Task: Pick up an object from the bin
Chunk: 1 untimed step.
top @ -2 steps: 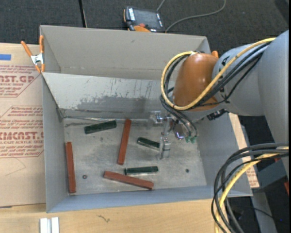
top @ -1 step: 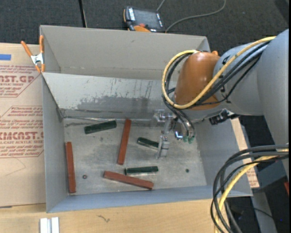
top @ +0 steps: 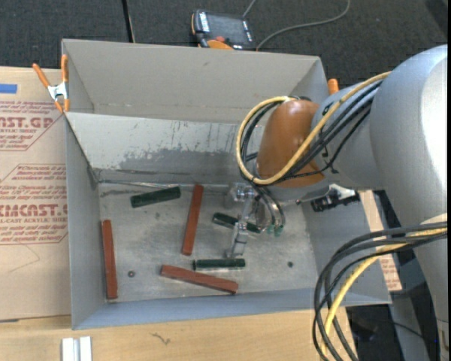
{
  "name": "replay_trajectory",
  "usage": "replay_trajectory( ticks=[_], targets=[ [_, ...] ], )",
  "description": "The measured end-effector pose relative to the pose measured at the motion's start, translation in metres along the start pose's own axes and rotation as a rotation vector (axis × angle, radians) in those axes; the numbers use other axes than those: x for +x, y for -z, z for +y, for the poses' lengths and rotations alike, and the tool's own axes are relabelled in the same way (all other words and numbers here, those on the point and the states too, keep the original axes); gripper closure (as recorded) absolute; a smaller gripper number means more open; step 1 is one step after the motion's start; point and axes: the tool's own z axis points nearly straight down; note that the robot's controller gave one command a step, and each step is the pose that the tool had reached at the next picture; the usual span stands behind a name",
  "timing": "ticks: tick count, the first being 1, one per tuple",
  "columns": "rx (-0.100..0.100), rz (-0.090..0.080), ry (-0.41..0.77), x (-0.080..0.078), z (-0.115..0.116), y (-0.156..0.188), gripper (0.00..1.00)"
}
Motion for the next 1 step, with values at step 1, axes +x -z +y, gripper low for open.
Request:
replay_trajectory(
  ticks=[1],
  targets=[
    [0.001, -0.004, 0.0, -0.0002, 0.0002, -0.0001, 0.0]
  ],
)
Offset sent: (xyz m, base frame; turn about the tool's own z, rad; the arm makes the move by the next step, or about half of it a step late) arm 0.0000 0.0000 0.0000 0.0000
